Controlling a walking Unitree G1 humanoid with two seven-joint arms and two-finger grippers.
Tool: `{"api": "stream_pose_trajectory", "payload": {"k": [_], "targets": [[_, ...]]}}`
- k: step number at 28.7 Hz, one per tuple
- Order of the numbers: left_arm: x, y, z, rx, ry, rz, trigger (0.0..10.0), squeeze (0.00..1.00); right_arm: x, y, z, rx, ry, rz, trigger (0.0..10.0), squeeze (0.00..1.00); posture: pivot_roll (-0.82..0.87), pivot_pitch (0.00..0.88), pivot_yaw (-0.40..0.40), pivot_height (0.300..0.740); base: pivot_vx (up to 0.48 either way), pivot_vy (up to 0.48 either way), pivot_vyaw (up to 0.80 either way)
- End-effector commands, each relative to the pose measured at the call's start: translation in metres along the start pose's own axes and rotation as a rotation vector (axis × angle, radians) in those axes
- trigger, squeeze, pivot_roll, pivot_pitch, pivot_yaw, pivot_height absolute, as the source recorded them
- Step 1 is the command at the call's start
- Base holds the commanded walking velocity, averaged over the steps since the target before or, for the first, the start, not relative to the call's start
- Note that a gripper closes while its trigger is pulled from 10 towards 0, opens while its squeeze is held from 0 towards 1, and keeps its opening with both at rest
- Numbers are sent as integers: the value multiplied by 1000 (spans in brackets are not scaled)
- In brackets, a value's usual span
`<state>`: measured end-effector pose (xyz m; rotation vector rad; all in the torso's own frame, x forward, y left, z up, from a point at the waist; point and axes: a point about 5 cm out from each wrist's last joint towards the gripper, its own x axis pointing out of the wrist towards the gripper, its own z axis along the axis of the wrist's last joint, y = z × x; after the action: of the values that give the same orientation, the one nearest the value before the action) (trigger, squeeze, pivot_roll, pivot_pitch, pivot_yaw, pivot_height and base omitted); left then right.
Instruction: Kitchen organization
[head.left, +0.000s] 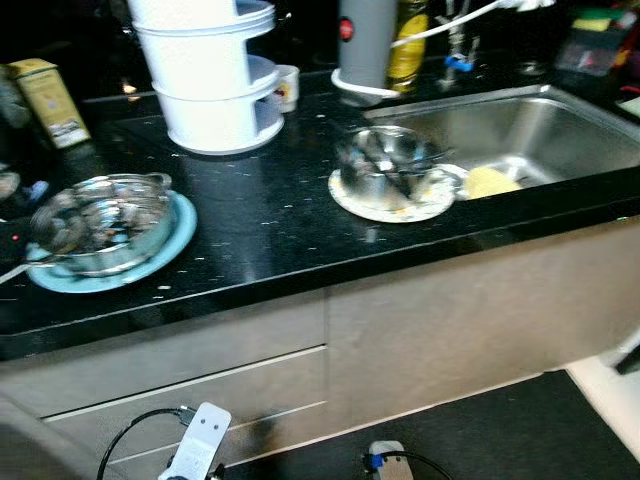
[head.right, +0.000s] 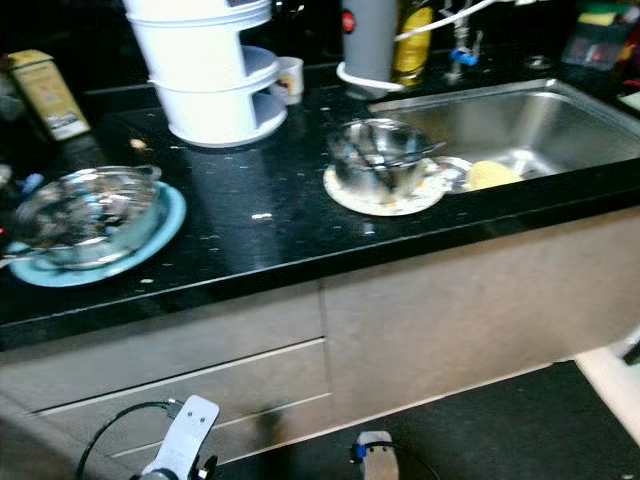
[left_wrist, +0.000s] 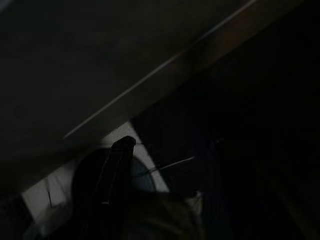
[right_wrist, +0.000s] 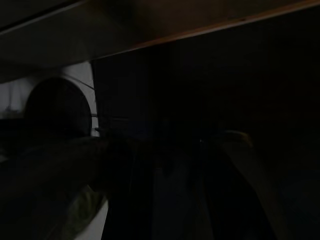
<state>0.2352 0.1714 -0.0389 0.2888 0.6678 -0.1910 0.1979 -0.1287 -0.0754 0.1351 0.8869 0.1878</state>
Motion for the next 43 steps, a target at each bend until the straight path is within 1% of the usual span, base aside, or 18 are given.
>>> {"api": "stream_pose_trajectory", "payload": {"k": [1,4,8,20,22,29,38,43], "targets": [[-2,3,-9,28,38,-7,10000,0,-1,1,-5,4,14,0,10000,0,-15,165,46,740,0,0,0],[-2,6,-9,66,54,9,10000,0,0,1,-4,7,12,0,10000,0,-16,164,47,740,0,-320,0],[-2,8,-12,52,84,22,10000,0,0,2,-4,11,11,0,10000,0,-16,164,47,740,0,-480,0],[-2,7,-12,45,85,21,10000,0,-1,1,-4,13,9,-4,10000,0,-17,163,48,740,0,-480,0],[-1,8,-9,35,70,43,10000,0,0,0,-4,13,8,-4,10000,0,-17,163,48,740,0,0,0],[0,8,-9,37,65,47,10000,0,-1,0,-4,9,8,-3,10000,0,-18,164,46,740,0,0,0],[-1,8,-10,8,58,52,10000,0,-1,0,-4,1,8,1,10000,0,-18,158,40,740,0,0,0],[-1,8,-10,12,59,51,10000,0,-1,0,-4,-1,8,2,10000,0,-18,156,39,740,0,0,0]]}}
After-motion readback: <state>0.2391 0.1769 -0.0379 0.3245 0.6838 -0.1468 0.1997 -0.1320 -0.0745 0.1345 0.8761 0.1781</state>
